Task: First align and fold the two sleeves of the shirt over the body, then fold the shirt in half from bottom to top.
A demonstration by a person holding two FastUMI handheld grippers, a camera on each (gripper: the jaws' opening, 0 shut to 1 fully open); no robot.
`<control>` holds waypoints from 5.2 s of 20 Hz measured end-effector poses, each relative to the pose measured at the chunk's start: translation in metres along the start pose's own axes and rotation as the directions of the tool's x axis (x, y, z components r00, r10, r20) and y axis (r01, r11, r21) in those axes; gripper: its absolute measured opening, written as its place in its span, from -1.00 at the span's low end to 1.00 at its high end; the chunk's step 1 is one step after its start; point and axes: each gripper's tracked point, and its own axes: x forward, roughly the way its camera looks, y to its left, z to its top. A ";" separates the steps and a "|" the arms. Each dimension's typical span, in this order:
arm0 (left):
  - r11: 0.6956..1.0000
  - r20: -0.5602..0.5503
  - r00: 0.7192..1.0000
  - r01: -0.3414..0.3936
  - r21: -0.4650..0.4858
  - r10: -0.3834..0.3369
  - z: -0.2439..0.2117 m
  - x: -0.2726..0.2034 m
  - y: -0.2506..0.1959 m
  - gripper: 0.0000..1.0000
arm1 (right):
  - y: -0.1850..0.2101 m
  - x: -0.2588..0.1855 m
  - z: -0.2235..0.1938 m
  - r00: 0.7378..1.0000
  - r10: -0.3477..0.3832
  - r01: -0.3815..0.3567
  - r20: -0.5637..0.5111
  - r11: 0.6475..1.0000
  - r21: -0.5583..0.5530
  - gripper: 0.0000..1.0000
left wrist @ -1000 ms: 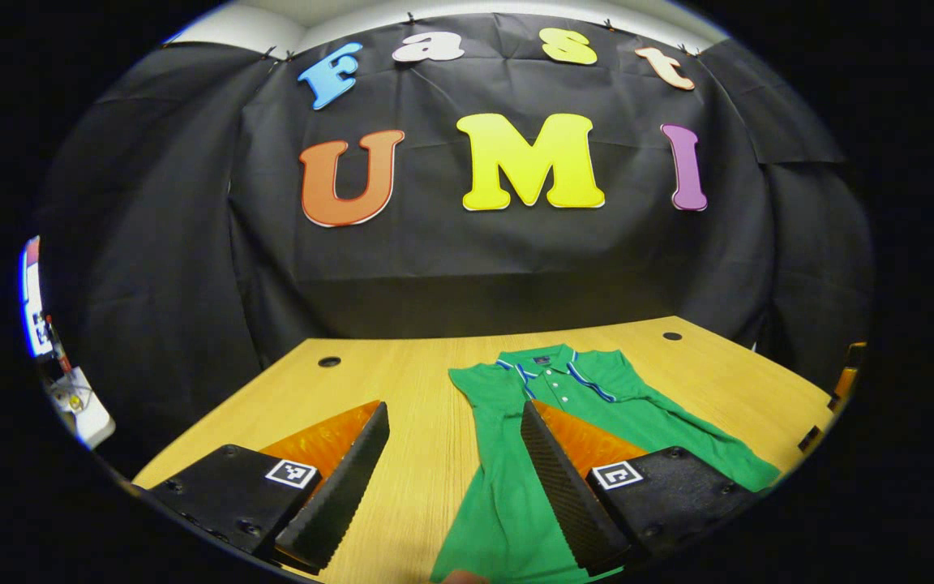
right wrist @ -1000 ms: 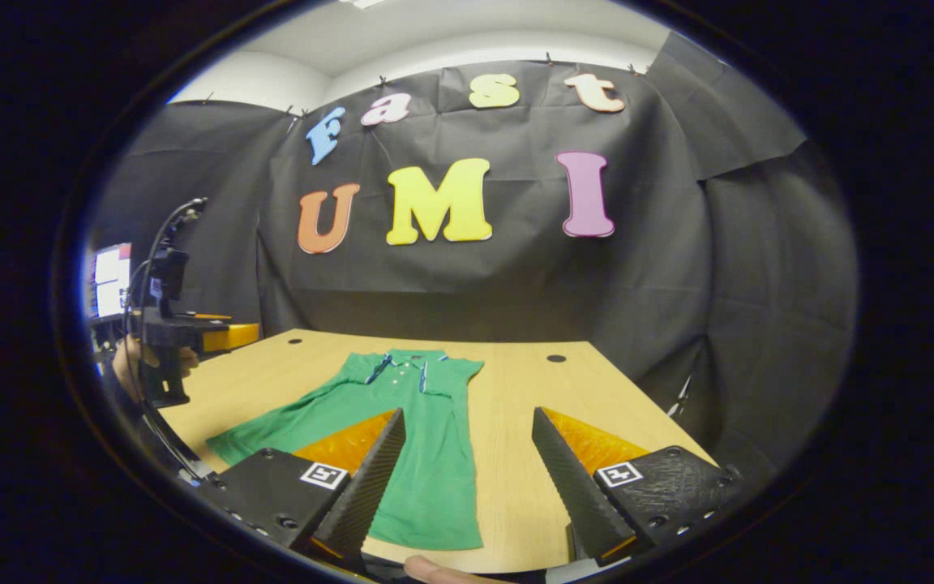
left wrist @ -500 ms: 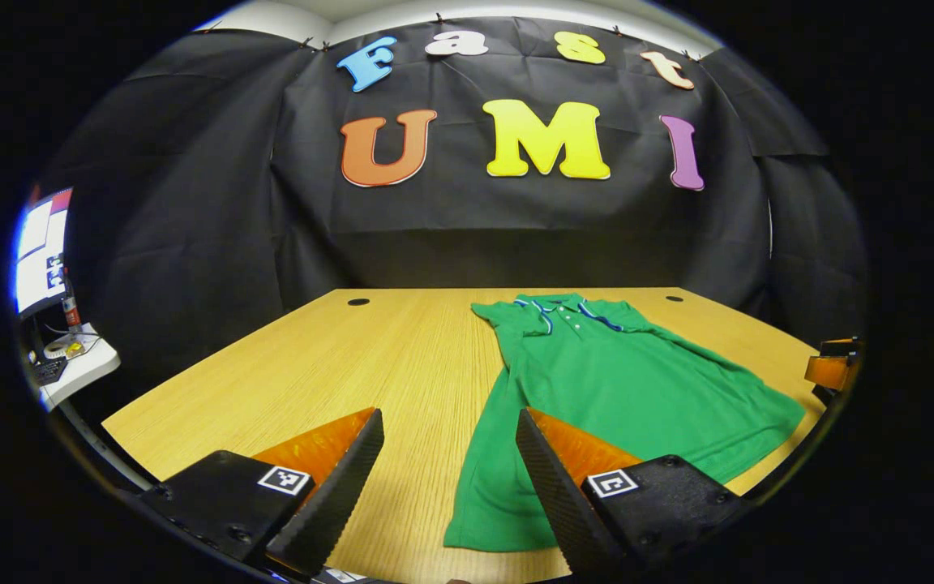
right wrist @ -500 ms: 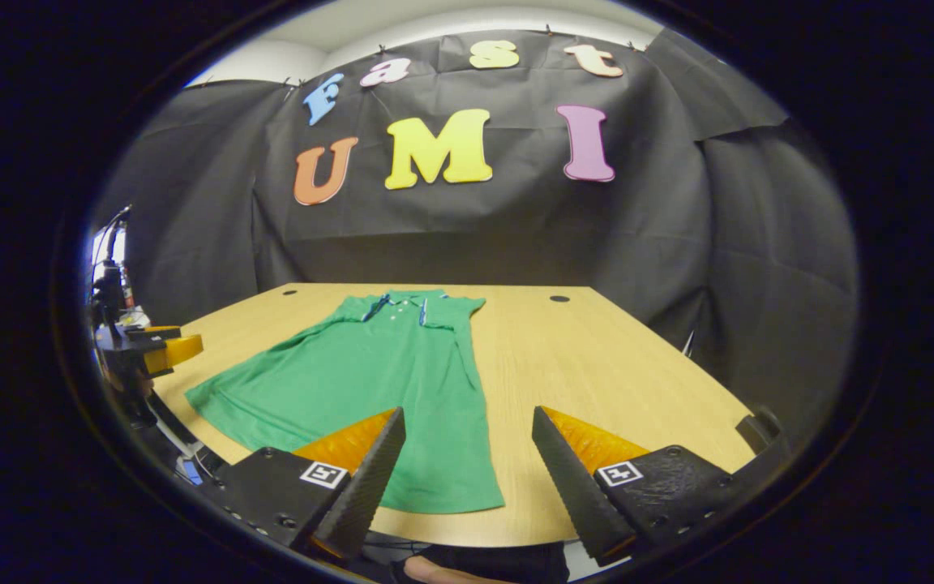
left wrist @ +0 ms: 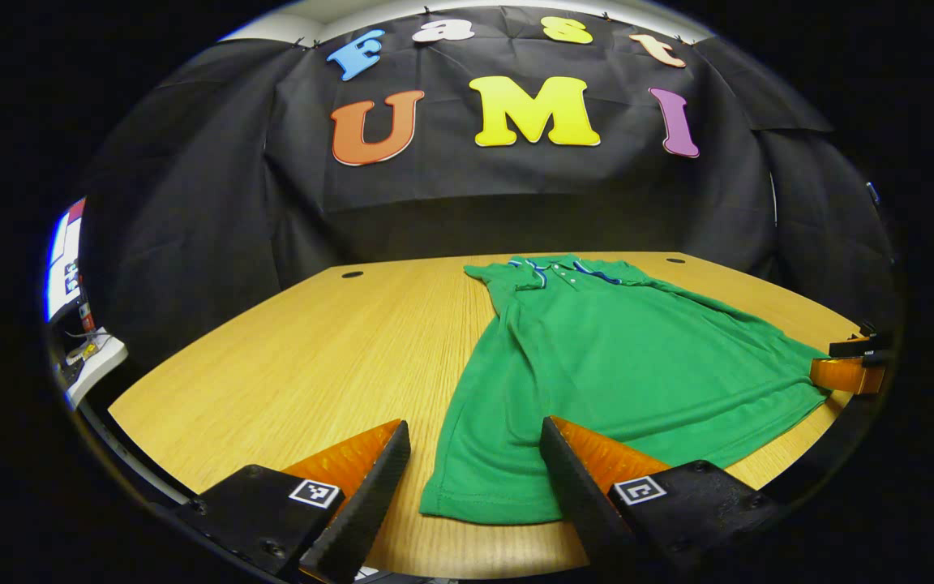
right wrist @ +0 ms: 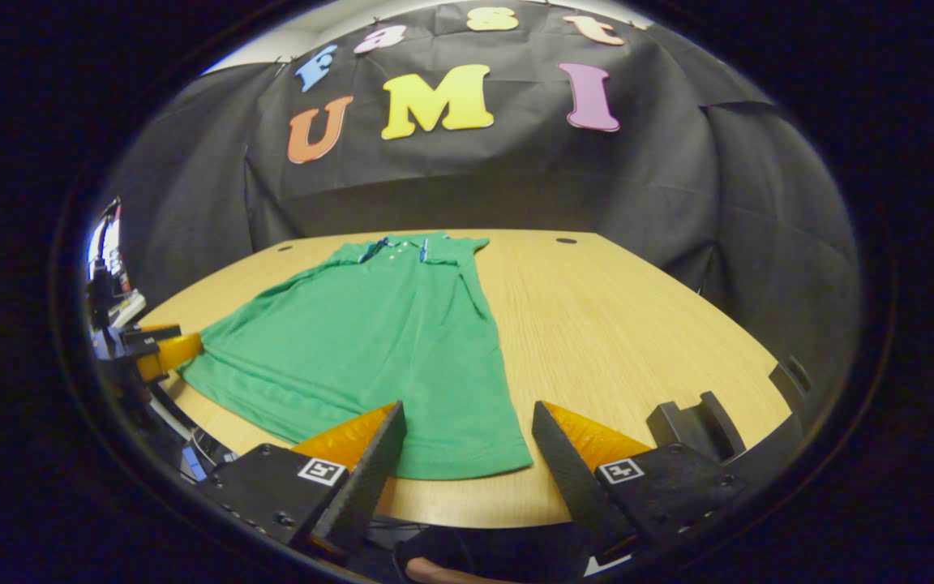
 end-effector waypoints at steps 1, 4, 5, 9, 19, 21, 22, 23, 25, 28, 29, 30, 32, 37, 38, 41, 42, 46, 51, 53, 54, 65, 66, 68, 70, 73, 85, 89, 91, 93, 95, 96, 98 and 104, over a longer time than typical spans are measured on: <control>1.000 0.024 1.000 0.001 -0.013 -0.001 0.005 0.001 -0.002 1.00 | 0.001 0.000 0.001 1.000 -0.002 0.002 0.007 1.000 -0.011 0.93; 0.999 0.004 1.000 -0.027 -0.019 0.027 0.002 0.002 0.003 0.96 | 0.007 0.001 -0.001 1.000 0.017 -0.017 0.015 1.000 -0.009 0.79; 0.999 0.005 0.999 -0.036 -0.025 0.036 0.005 0.001 0.004 0.72 | 0.012 0.004 -0.002 1.000 0.030 -0.030 0.001 0.999 -0.015 0.55; 0.997 -0.001 0.998 -0.066 -0.043 0.066 0.007 0.007 0.003 -0.55 | 0.026 0.017 0.003 0.996 0.080 -0.081 -0.037 0.997 -0.007 -0.90; 0.999 0.092 0.995 -0.023 -0.040 0.027 0.056 -0.010 -0.012 -0.87 | 0.031 -0.016 0.048 0.994 0.097 -0.096 0.046 0.995 -0.028 -0.99; 1.000 0.125 0.992 -0.018 -0.017 0.020 0.077 -0.016 -0.014 -0.88 | 0.026 -0.018 0.062 0.995 0.074 -0.071 0.063 0.996 -0.052 -0.99; 1.000 0.143 0.990 -0.015 -0.015 0.017 0.089 -0.018 -0.014 -0.87 | 0.026 -0.018 0.071 0.995 0.073 -0.069 0.074 0.996 -0.056 -0.99; 1.000 0.162 0.987 -0.012 -0.014 0.014 0.100 -0.020 -0.015 -0.88 | 0.026 -0.018 0.081 0.994 0.074 -0.070 0.083 0.996 -0.052 -1.00; 1.000 0.198 0.980 -0.013 -0.009 0.014 0.122 -0.023 -0.013 -0.88 | 0.025 -0.014 0.101 0.991 0.084 -0.081 0.106 0.996 -0.041 -0.94; 1.000 0.233 0.972 -0.020 -0.001 0.019 0.151 -0.011 -0.011 -0.88 | 0.023 0.001 0.136 0.985 0.096 -0.093 0.141 0.995 -0.023 -0.99; 1.000 0.242 0.970 -0.022 0.001 0.021 0.162 -0.003 -0.011 -0.87 | 0.023 0.007 0.151 0.983 0.099 -0.097 0.156 0.995 -0.022 -0.99; 1.000 0.252 0.967 -0.026 -0.001 0.025 0.174 0.003 -0.009 -0.88 | 0.022 0.014 0.168 0.979 0.099 -0.096 0.181 0.995 -0.021 -0.99; 0.999 0.279 0.960 -0.019 -0.032 0.027 0.205 0.021 -0.010 -0.88 | 0.018 0.036 0.198 0.974 0.090 -0.090 0.206 0.996 -0.006 -0.99; 1.000 0.333 0.943 -0.017 -0.016 0.021 0.272 0.085 -0.011 -0.88 | 0.017 0.101 0.273 0.967 0.091 -0.102 0.237 0.994 0.034 -0.99; 1.000 0.336 0.942 -0.015 -0.015 0.019 0.282 0.099 -0.011 -0.88 | 0.017 0.117 0.285 0.968 0.098 -0.110 0.231 0.993 0.041 -1.00; 0.999 0.315 0.949 0.022 -0.044 -0.007 0.306 0.144 -0.013 -0.87 | 0.012 0.155 0.325 0.966 0.089 -0.099 0.241 0.995 0.031 -0.99; 0.998 0.312 0.950 0.035 -0.060 -0.014 0.314 0.158 -0.012 -0.88 | 0.011 0.168 0.337 0.965 0.084 -0.093 0.250 0.995 0.025 -0.99; 0.999 0.279 0.960 0.008 -0.048 0.006 0.332 0.222 0.000 -0.87 | 0.017 0.225 0.368 0.958 0.087 -0.087 0.272 0.996 -0.012 -0.99; 0.998 0.249 0.968 -0.003 -0.063 0.018 0.339 0.297 0.007 -0.87 | 0.022 0.314 0.381 0.972 0.039 -0.037 0.234 0.999 -0.012 -1.00; 0.996 0.239 0.971 -0.002 -0.086 0.022 0.339 0.328 0.012 -0.87 | 0.021 0.348 0.391 0.971 0.008 -0.006 0.240 1.000 -0.009 -1.00; 0.995 0.234 0.972 0.002 -0.102 0.022 0.339 0.341 0.014 -0.87 | 0.022 0.365 0.391 0.973 0.000 0.002 0.231 1.000 -0.007 -0.99; 0.997 0.091 0.994 -0.059 -0.042 0.063 0.284 0.418 0.018 -0.88 | 0.003 0.448 0.338 0.986 -0.125 0.132 0.113 0.990 -0.056 -0.27; 0.997 0.091 0.993 -0.073 -0.023 0.075 0.286 0.417 0.019 -0.25 | -0.002 0.445 0.341 0.982 -0.146 0.155 0.122 0.985 -0.074 0.33; 0.996 0.106 0.990 -0.089 -0.021 0.091 0.291 0.414 0.020 1.00 | -0.004 0.434 0.352 0.974 -0.170 0.186 0.151 0.978 -0.096 0.94; 0.997 0.113 0.990 -0.077 -0.030 0.080 0.298 0.407 0.015 1.00 | 0.000 0.422 0.363 0.973 -0.158 0.172 0.168 0.982 -0.075 0.91; 0.997 0.150 0.986 -0.072 -0.026 0.075 0.316 0.387 0.009 1.00 | 0.008 0.388 0.379 0.972 -0.133 0.145 0.194 0.988 -0.052 0.91; 0.996 0.332 0.941 -0.084 0.027 0.070 0.361 0.166 -0.022 1.00 | 0.035 0.131 0.380 0.937 -0.099 0.117 0.335 0.993 -0.035 0.90; 0.992 0.414 0.906 -0.113 0.048 0.084 0.363 0.070 -0.027 1.00 | 0.056 0.033 0.374 0.912 -0.068 0.085 0.404 0.996 -0.025 0.93; 0.992 0.452 0.888 -0.118 0.045 0.086 0.363 0.028 -0.029 1.00 | 0.065 -0.008 0.372 0.903 -0.068 0.094 0.425 0.995 -0.040 0.93; 0.992 0.483 0.871 -0.120 0.034 0.089 0.363 -0.009 -0.028 1.00 | 0.073 -0.049 0.374 0.887 -0.080 0.114 0.455 0.992 -0.049 0.93; 0.993 0.501 0.861 -0.113 0.017 0.089 0.358 -0.044 -0.025 1.00 | 0.081 -0.086 0.373 0.878 -0.090 0.130 0.470 0.990 -0.052 0.87; 0.994 0.507 0.857 -0.108 0.004 0.091 0.356 -0.060 -0.023 1.00 | 0.084 -0.107 0.374 0.872 -0.093 0.131 0.480 0.990 -0.046 0.88; 0.996 0.492 0.866 -0.091 -0.019 0.088 0.345 -0.083 -0.020 1.00 | 0.091 -0.150 0.374 0.855 -0.091 0.129 0.511 0.991 -0.039 0.93; 0.998 0.505 0.862 -0.030 -0.046 0.049 0.331 -0.133 -0.025 1.00 | 0.088 -0.257 0.361 0.781 -0.079 0.145 0.619 0.988 -0.057 0.89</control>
